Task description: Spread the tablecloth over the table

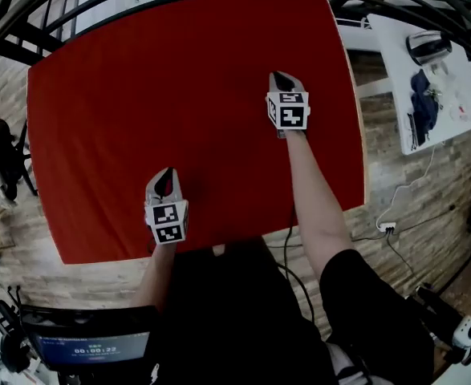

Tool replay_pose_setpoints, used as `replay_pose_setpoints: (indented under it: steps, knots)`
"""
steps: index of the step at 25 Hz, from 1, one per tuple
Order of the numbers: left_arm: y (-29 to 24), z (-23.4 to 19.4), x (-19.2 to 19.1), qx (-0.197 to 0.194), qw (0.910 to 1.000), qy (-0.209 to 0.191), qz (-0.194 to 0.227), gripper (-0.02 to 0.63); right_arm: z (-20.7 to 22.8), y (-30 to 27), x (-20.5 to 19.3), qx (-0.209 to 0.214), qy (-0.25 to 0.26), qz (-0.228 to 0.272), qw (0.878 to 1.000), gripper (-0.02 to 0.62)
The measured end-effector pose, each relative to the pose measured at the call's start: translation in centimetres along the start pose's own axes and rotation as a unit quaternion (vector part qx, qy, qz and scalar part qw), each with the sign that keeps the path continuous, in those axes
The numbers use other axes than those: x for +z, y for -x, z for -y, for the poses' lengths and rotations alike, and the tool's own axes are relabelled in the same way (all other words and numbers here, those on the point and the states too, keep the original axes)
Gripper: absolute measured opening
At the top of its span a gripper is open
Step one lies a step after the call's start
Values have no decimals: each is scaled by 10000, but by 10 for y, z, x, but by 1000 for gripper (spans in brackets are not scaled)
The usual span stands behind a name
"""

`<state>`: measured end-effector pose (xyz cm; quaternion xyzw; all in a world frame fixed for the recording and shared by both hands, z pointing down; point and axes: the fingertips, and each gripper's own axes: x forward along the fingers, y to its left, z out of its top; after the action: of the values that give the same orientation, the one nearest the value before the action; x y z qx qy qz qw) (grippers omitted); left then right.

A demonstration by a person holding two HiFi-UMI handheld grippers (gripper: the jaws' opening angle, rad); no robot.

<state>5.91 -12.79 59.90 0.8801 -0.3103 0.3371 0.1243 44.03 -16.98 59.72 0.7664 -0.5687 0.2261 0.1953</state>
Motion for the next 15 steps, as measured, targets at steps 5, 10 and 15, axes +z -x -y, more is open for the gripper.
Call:
replay_pose_setpoints:
  steps: [5, 10, 15]
  knots:
    - [-82, 26, 54, -208, 9994, -89, -261, 6, 10, -33, 10, 114, 216, -251, 9994, 11]
    - [-102, 23, 41, -119, 9971, -116, -744, 7, 28, -66, 13, -49, 277, -678, 9973, 9]
    - [-113, 32, 51, -54, 9976, 17, -693, 6, 42, -81, 18, -141, 456, -720, 9963, 9]
